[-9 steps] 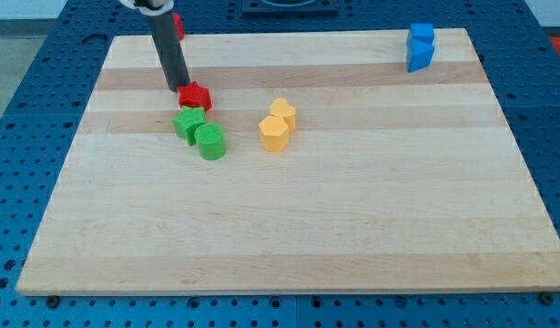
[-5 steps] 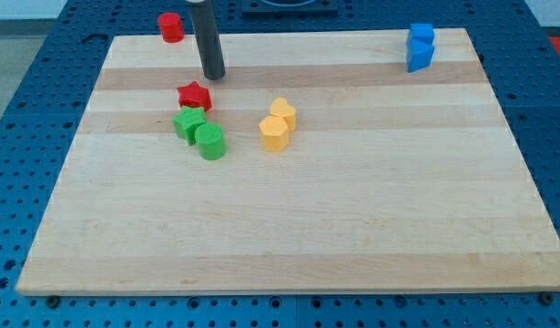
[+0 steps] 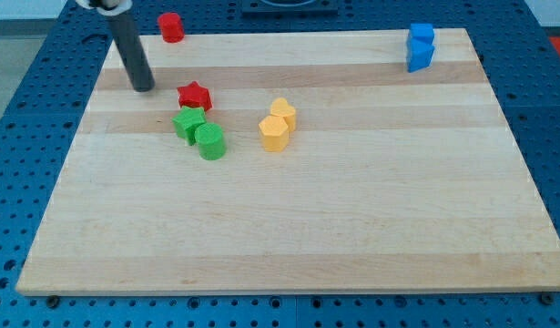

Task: Point your arm to blue triangle

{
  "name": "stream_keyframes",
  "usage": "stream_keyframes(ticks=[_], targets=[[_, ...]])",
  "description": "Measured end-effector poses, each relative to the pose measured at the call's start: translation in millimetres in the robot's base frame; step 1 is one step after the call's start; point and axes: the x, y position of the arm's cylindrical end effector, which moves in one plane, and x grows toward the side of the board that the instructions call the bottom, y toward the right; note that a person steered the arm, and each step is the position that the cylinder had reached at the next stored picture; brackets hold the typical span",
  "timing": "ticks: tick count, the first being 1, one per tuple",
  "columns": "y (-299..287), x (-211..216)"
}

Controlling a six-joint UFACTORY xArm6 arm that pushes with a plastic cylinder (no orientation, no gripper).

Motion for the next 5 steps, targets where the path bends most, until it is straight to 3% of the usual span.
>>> stream_keyframes(ticks=[3,5], targets=[[-45,-3],[-68,-35]])
